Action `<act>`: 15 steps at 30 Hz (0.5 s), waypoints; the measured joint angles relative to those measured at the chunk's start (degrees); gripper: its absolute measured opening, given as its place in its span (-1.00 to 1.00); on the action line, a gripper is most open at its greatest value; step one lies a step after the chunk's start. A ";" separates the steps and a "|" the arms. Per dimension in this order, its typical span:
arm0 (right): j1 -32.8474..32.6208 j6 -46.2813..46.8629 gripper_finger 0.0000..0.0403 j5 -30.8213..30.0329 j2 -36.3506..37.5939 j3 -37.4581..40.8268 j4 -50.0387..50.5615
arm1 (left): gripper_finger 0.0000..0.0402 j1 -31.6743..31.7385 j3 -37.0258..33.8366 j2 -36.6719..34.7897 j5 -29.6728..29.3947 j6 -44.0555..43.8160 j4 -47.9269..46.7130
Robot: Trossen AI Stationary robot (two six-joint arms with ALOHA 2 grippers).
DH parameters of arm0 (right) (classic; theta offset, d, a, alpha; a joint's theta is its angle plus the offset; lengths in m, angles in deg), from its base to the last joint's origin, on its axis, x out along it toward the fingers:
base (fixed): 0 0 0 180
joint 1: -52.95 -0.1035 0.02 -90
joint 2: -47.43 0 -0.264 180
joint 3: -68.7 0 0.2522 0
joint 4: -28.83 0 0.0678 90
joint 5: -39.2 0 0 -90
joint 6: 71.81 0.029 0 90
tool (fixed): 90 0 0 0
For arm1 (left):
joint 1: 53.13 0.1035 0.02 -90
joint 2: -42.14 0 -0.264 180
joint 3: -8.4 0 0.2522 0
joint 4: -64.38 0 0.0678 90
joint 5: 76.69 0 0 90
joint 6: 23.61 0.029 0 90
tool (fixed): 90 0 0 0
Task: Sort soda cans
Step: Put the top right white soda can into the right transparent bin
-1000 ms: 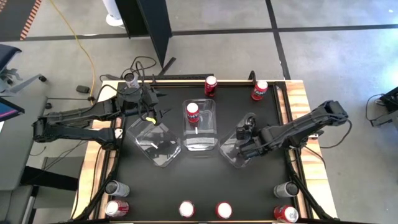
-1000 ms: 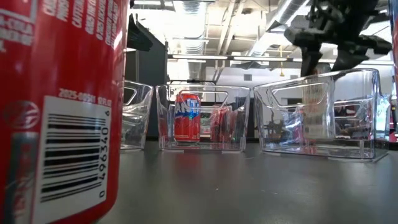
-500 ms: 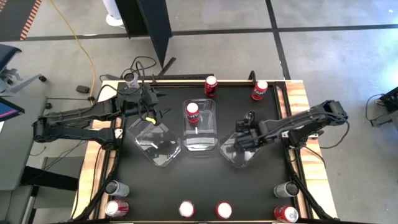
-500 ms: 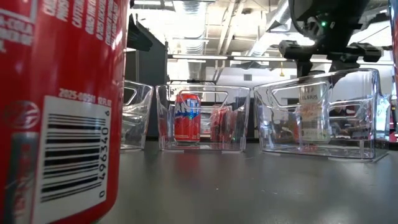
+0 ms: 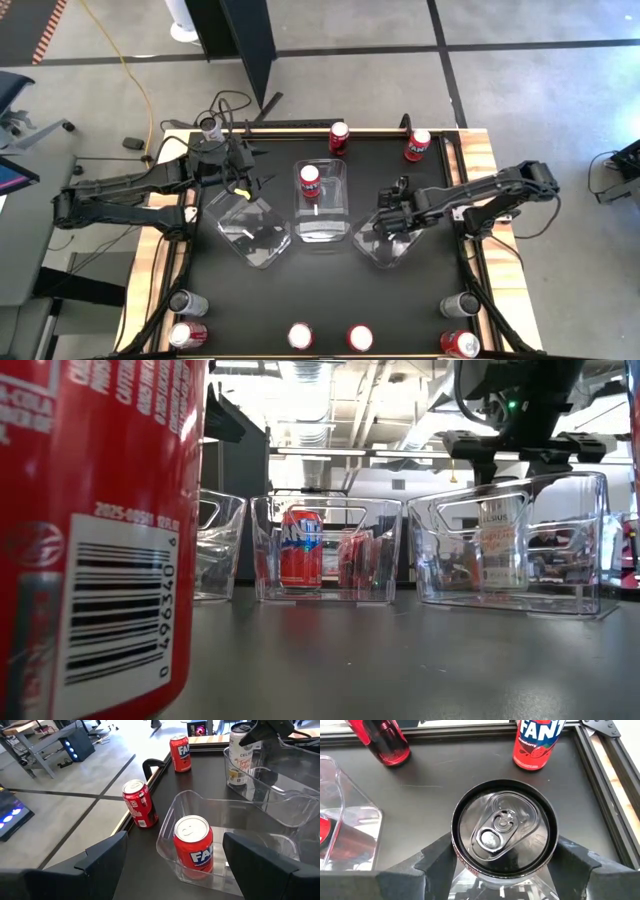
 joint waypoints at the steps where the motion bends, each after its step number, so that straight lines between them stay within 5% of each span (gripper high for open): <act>1: 0.09 -0.18 0.39 -0.02 -0.15 -0.02 -0.23 | 0.59 -0.01 0.00 0.00 0.00 0.02 -0.02; 15: 0.47 -0.30 0.39 -0.62 -3.08 -0.17 -1.33 | 0.59 0.00 0.00 0.00 0.00 0.02 -0.06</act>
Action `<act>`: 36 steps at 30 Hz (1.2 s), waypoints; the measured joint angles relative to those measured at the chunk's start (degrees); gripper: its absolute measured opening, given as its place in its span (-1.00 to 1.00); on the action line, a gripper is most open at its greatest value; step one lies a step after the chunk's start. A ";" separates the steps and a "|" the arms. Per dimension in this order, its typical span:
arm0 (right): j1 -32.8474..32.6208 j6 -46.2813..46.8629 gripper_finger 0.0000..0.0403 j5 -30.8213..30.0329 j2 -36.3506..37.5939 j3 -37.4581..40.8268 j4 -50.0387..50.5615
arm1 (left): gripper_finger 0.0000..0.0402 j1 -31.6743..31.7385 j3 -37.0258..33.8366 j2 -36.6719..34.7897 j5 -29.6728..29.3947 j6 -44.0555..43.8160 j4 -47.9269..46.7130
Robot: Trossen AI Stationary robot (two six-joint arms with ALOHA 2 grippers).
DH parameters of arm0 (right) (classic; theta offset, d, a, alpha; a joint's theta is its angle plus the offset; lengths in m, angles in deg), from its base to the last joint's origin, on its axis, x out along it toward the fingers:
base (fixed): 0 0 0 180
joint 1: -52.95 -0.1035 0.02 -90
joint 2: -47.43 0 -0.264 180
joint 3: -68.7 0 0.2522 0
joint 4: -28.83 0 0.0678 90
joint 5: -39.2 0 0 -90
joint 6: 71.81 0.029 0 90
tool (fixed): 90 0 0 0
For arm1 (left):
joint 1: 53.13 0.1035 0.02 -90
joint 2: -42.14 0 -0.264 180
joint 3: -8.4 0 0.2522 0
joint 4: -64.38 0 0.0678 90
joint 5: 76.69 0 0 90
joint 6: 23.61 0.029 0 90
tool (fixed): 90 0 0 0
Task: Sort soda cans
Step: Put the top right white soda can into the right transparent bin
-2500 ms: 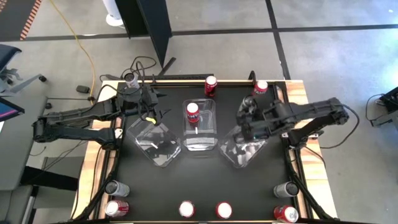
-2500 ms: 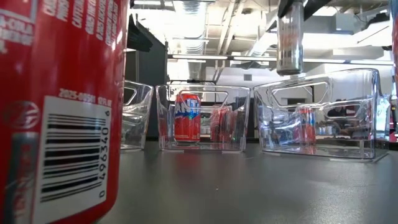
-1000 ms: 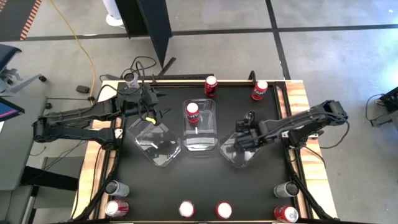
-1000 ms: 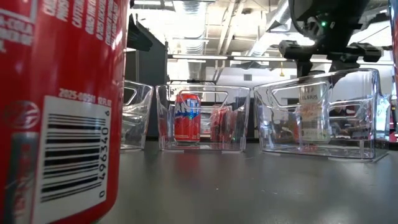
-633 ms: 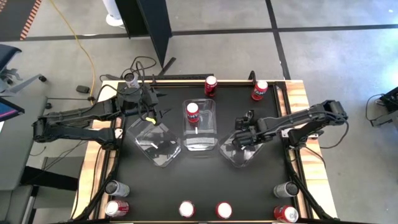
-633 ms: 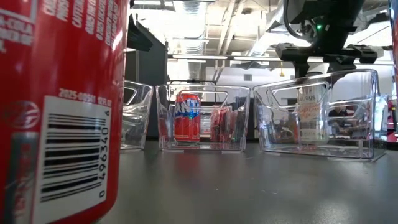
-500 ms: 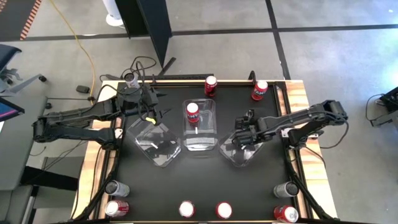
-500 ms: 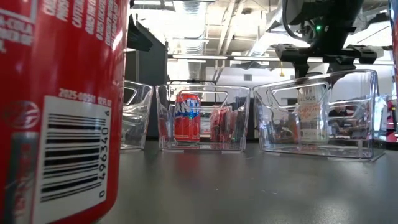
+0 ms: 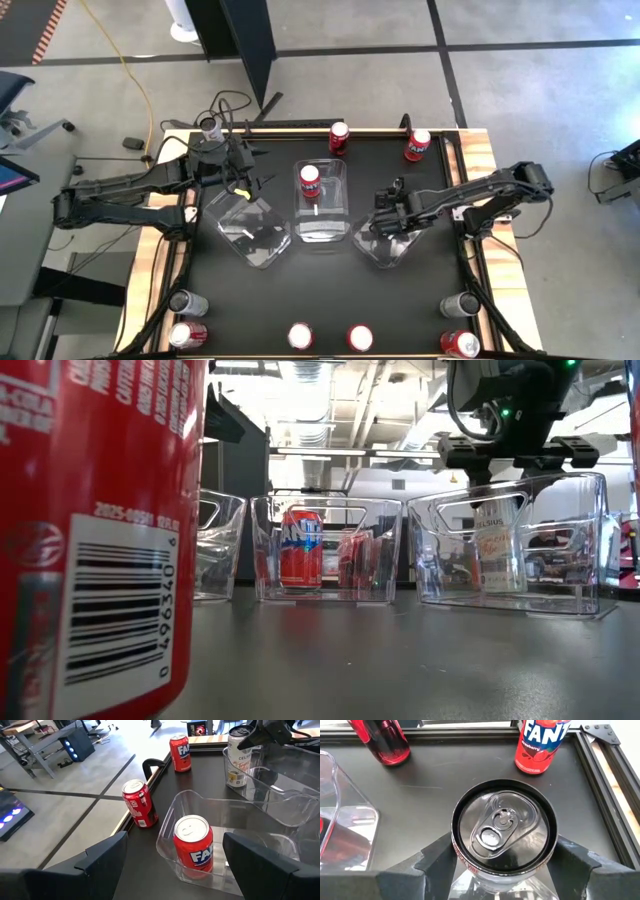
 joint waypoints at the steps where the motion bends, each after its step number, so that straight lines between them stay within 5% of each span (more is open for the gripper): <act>1: 0.00 0.00 0.39 -0.01 -0.02 0.00 -0.01 | 0.59 0.00 0.00 0.00 0.00 0.00 0.00; 13: -0.41 -0.28 0.42 0.46 0.00 0.02 0.11 | 0.59 -0.01 0.00 0.00 0.00 0.02 0.00; 25: -0.98 -0.13 0.85 2.48 0.35 -0.33 1.24 | 0.59 0.00 0.00 0.00 0.00 0.02 0.00; 36: -1.44 -0.06 0.90 1.85 0.35 -0.39 1.37 | 0.59 0.00 0.00 0.00 0.00 0.02 0.02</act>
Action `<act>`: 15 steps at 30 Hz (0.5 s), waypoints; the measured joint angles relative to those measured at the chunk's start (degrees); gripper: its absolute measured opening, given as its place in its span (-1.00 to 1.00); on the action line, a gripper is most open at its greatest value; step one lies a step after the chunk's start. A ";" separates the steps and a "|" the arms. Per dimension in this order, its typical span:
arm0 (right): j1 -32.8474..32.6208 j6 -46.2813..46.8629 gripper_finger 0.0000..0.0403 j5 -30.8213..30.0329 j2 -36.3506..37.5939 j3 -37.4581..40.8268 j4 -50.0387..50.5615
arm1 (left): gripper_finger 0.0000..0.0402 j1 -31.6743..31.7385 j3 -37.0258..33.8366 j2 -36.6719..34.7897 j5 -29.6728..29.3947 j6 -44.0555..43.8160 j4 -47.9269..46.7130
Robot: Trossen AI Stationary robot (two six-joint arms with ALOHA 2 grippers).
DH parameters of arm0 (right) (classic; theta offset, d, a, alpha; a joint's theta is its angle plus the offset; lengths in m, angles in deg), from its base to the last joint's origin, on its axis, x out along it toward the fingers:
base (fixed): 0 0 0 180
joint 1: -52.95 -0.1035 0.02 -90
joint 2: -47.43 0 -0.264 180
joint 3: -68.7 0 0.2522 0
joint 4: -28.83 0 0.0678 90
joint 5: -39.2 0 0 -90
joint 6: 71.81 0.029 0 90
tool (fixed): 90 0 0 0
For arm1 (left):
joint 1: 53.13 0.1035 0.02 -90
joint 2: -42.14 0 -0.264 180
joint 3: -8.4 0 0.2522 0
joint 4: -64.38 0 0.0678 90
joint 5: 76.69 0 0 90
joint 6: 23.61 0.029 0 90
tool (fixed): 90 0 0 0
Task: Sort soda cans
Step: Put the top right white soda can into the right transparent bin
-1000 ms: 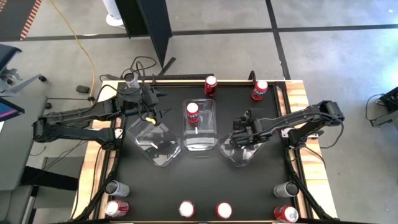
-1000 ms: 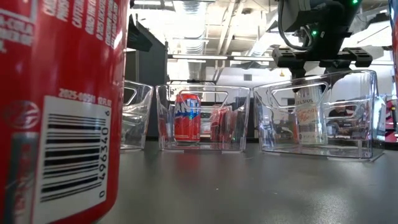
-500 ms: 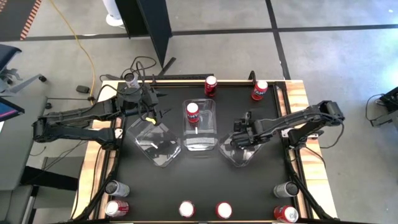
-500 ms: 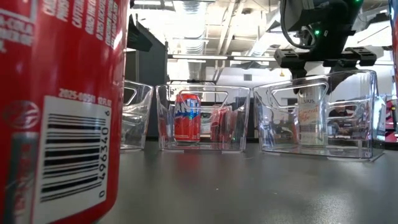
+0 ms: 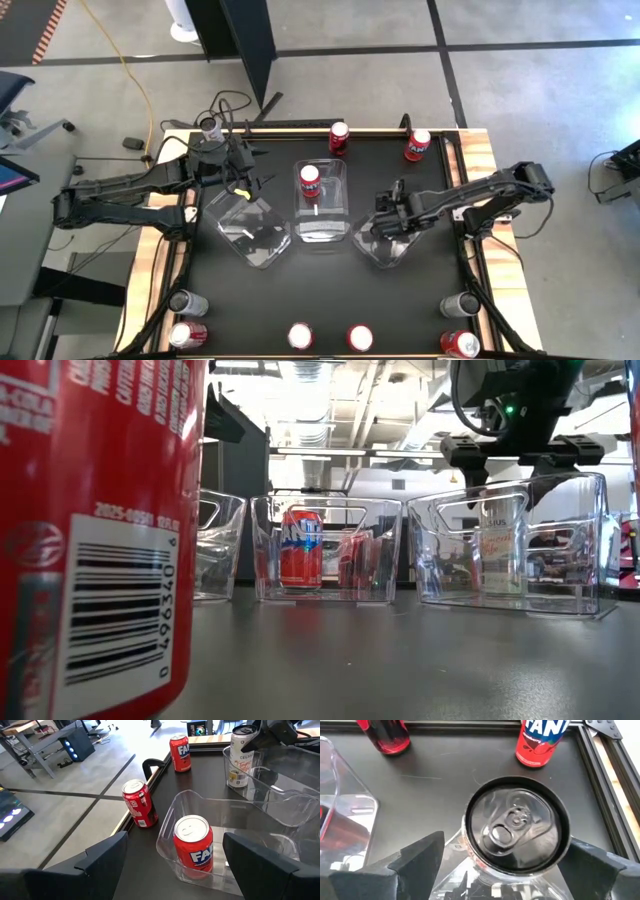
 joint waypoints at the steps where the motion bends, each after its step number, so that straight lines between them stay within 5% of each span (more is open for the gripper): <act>1: 0.00 0.02 0.90 0.00 0.00 0.00 0.11 | 0.59 -0.01 0.00 0.00 0.01 0.01 -0.01; 15: -0.70 0.08 0.90 -1.56 0.02 -5.26 7.05 | 0.59 -0.02 0.00 0.00 0.00 0.00 -0.02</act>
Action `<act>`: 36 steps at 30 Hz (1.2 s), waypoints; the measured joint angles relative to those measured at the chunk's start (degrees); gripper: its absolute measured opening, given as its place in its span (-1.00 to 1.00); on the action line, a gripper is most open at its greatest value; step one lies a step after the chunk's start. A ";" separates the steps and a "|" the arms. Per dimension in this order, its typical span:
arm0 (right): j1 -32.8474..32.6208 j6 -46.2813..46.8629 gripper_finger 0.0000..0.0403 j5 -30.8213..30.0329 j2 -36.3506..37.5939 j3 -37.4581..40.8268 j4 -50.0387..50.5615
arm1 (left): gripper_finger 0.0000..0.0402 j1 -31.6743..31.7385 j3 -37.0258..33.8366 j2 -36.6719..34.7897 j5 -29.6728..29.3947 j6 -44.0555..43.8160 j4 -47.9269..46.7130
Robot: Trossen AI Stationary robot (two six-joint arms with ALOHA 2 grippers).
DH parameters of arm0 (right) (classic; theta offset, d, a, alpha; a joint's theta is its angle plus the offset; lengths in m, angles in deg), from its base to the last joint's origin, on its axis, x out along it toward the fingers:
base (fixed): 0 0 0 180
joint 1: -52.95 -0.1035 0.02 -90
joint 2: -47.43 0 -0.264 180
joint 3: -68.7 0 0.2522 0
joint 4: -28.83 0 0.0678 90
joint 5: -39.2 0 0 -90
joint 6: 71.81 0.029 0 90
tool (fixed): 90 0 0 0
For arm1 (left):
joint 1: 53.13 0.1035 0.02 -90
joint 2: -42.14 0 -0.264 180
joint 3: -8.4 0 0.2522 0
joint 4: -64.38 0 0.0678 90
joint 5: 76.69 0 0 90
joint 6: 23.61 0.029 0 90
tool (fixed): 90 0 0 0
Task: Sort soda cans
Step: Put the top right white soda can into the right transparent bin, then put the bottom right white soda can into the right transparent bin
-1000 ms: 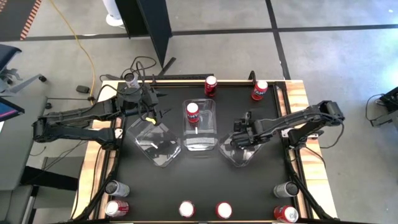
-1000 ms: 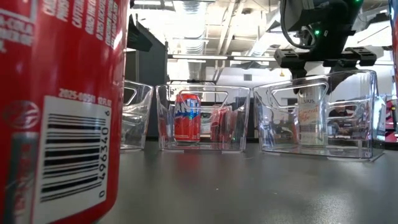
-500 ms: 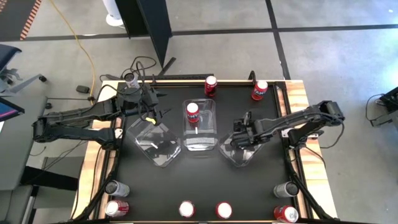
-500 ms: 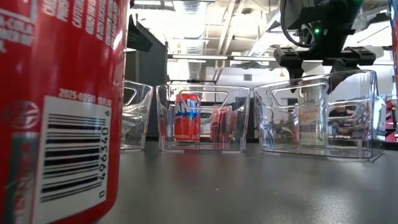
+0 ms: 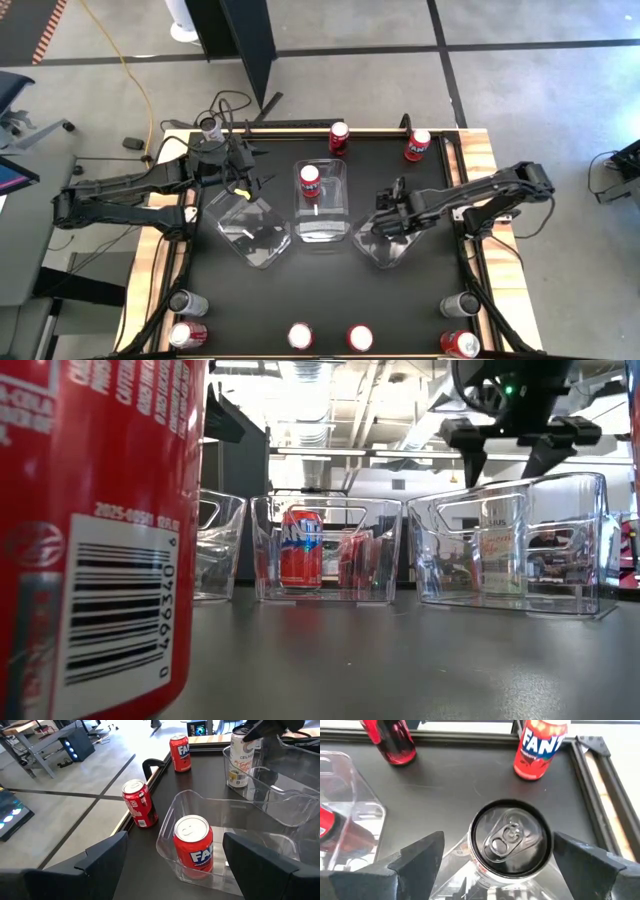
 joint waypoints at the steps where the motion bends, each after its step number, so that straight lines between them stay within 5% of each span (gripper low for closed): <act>1: 0.00 0.02 0.90 -0.08 0.00 -0.69 0.81 | 0.59 0.01 0.00 0.00 0.00 0.00 0.00; 10: -0.71 -0.17 0.90 -1.53 0.01 -6.93 9.50 | 0.59 0.02 0.00 0.00 0.00 0.00 -0.29; 21: -8.11 -11.70 0.90 -1.89 4.66 -13.98 9.39 | 0.59 0.02 0.00 0.02 0.00 0.00 -0.24; 30: -17.17 -17.55 0.90 7.83 6.08 -16.92 9.39 | 0.59 0.01 0.00 0.02 0.00 -0.12 -0.17; 36: -21.99 -17.27 0.90 25.89 6.08 -16.92 9.32 | 0.59 0.01 0.00 0.02 0.00 -0.76 -0.17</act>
